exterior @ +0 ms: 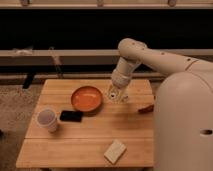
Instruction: Stand the bottle upright
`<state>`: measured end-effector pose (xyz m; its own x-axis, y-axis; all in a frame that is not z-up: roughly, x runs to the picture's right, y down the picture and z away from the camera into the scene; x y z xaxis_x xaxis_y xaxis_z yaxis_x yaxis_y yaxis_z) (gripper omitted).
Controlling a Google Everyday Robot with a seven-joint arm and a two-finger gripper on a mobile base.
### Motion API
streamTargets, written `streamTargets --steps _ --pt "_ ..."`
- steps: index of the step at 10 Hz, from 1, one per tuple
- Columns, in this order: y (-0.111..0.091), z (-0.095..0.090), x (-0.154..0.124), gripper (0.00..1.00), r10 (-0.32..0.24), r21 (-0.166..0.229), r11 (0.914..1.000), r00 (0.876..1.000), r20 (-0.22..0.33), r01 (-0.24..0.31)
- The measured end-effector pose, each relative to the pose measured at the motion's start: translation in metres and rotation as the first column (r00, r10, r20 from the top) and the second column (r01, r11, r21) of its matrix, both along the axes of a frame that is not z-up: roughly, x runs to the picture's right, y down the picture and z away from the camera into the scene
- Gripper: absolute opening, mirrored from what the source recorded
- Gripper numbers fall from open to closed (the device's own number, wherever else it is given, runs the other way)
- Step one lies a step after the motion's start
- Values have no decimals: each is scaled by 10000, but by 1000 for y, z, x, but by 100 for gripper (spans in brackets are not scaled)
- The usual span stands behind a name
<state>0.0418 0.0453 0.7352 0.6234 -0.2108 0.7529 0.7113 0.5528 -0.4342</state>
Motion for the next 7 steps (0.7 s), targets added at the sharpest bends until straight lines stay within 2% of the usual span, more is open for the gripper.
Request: streamTargets --steps 1,2,4,6,7 --pt "0 6 1 0 371 -131 9992 9992 -140 -373" --pt "1 14 4 0 984 -418 9940 9934 -593 -1009" --pt "2 27 8 0 1878 -891 9759 9748 -1202 -1990" --pt "-3 35 15 0 2786 -1094 9495 9506 -1366 -2940" --pt "-9 38 20 0 3393 -1122 9280 9304 -1387 -3552"
